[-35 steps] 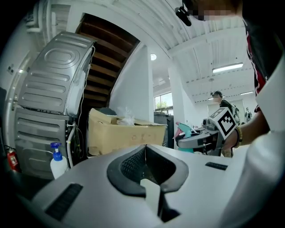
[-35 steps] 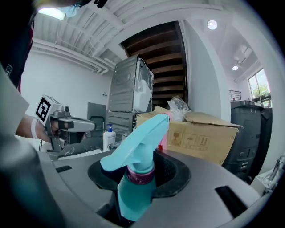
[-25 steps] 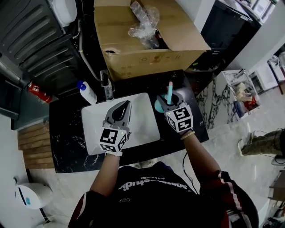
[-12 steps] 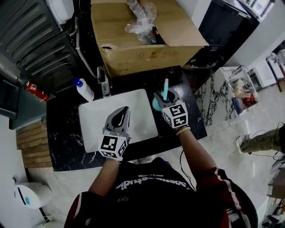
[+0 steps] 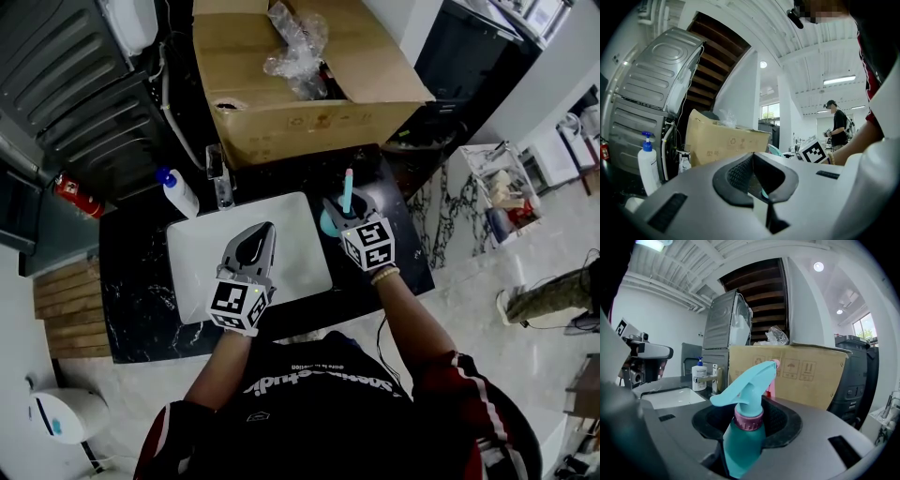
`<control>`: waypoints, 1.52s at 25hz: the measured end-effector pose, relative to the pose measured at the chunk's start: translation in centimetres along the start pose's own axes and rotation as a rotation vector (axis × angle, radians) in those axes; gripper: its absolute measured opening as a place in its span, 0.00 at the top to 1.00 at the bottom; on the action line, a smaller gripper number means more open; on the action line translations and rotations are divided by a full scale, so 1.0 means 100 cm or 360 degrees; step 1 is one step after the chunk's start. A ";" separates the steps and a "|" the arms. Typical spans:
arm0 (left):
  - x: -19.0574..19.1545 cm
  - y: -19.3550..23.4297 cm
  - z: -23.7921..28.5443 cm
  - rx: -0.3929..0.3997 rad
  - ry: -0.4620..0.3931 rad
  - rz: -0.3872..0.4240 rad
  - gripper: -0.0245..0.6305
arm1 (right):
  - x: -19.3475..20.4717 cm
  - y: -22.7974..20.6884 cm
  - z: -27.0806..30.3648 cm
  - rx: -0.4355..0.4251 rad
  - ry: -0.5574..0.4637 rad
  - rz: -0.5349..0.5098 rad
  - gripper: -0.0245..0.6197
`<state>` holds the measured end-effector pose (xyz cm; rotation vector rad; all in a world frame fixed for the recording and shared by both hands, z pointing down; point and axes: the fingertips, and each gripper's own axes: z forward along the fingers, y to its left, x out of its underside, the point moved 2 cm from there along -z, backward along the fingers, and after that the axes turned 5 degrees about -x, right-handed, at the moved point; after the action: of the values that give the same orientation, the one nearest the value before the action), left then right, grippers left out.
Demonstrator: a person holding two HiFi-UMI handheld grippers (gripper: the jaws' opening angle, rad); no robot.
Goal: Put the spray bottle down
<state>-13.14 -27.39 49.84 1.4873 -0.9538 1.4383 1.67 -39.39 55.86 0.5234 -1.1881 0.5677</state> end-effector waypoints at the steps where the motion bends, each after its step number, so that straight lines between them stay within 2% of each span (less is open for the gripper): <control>1: -0.001 0.001 0.000 -0.0001 -0.0003 -0.0001 0.94 | 0.001 0.000 0.000 -0.0004 0.0005 0.0003 0.67; 9: -0.005 0.004 -0.002 -0.0002 -0.0029 0.0001 0.94 | 0.001 0.002 -0.005 0.0000 0.0019 0.0017 0.66; 23: -0.004 -0.004 -0.003 0.0049 -0.0031 -0.0007 0.94 | 0.004 0.003 -0.031 0.0086 0.0005 0.0046 0.64; 38: 0.002 -0.031 0.015 0.0164 -0.0018 -0.0017 0.94 | 0.010 0.012 -0.078 0.0178 -0.0032 0.0128 0.64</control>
<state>-9.70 -27.65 49.86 1.5747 -0.8890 1.4921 6.61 -33.35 54.62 0.5795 -1.2053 0.7024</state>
